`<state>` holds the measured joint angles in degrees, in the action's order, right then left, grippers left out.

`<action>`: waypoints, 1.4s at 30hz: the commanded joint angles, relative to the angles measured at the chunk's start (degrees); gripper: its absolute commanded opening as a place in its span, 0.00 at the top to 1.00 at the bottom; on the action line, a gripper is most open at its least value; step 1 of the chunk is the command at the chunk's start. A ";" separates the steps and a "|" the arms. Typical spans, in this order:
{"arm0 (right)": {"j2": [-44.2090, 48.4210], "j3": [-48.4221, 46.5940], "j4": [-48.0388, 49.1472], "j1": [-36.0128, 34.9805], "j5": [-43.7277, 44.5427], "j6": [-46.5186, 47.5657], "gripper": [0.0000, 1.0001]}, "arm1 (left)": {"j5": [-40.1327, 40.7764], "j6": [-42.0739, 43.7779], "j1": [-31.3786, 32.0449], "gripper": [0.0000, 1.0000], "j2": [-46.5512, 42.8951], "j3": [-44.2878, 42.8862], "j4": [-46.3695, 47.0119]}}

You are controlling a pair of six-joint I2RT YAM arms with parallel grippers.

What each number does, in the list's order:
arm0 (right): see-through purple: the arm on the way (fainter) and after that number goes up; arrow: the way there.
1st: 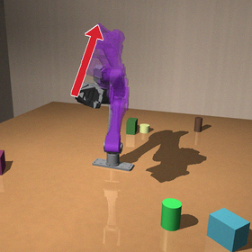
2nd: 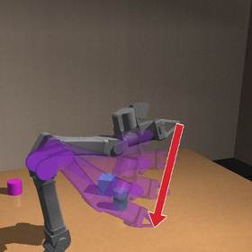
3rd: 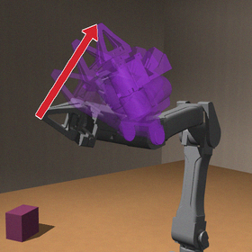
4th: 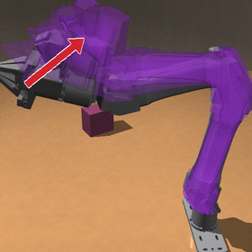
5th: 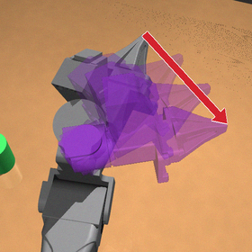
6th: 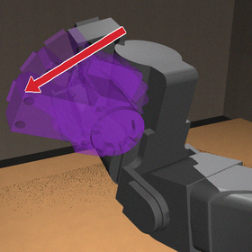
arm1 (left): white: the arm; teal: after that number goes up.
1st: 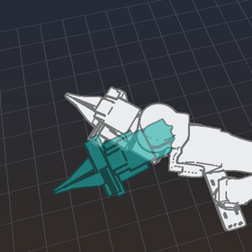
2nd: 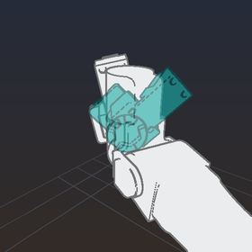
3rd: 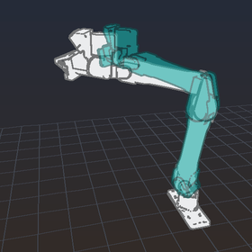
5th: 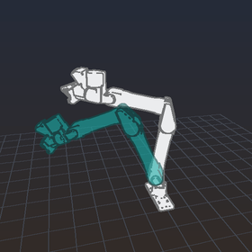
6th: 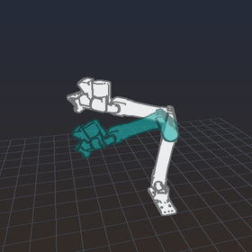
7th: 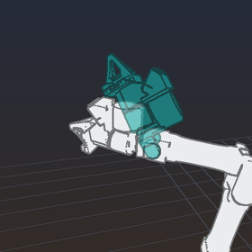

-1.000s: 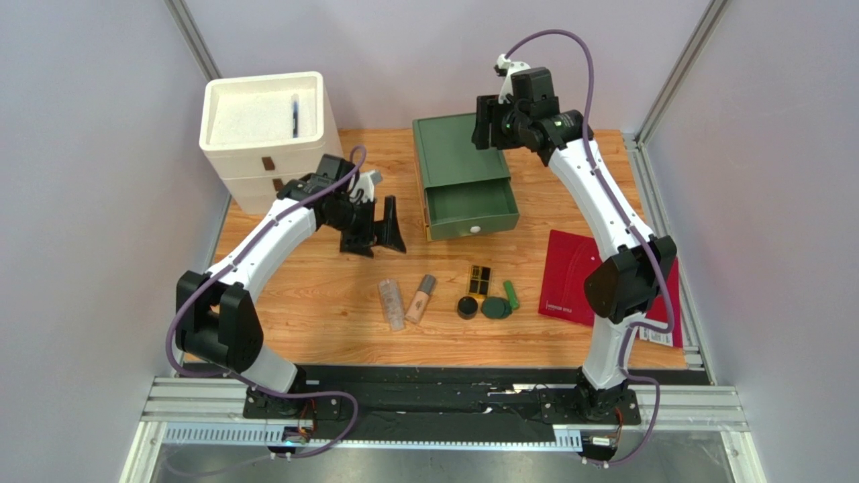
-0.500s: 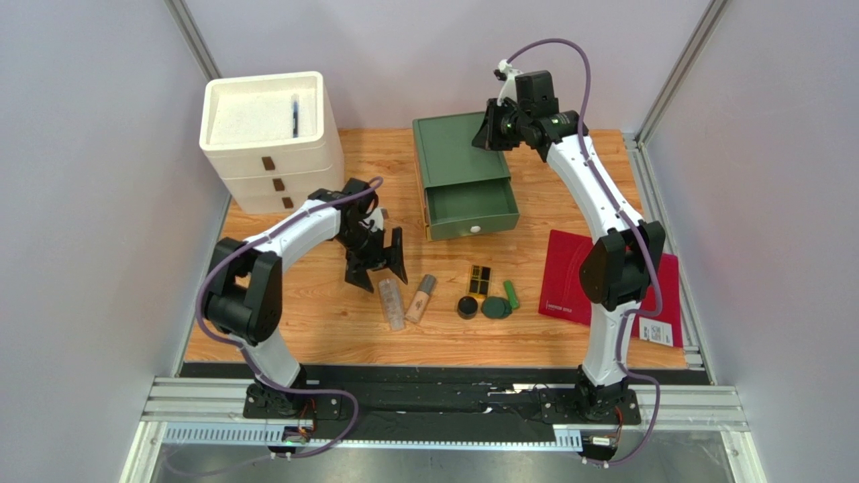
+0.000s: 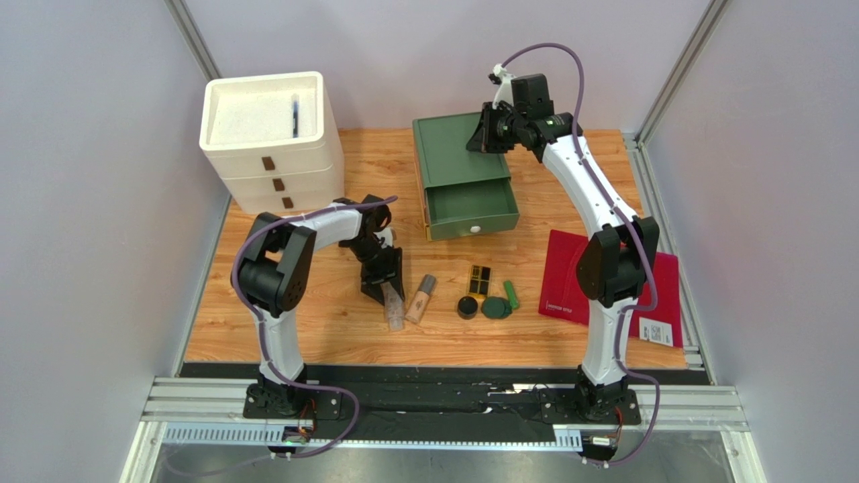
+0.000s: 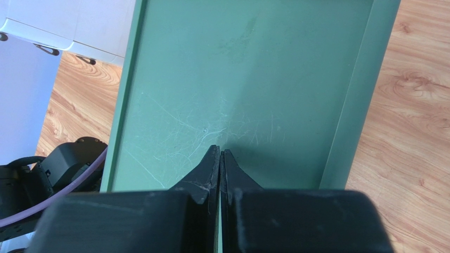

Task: Organize the makeup

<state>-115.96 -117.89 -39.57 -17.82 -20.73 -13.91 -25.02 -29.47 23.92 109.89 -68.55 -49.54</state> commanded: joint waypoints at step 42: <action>-4.71 -2.53 -1.03 0.95 -6.60 -1.82 1.00 | 20.63 22.18 7.89 1.00 -12.24 -46.66 9.19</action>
<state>-118.85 -119.44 -38.13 -16.88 -27.51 -15.51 -2.07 -9.56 29.95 96.71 -110.76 -46.83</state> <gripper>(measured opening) 0.003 0.478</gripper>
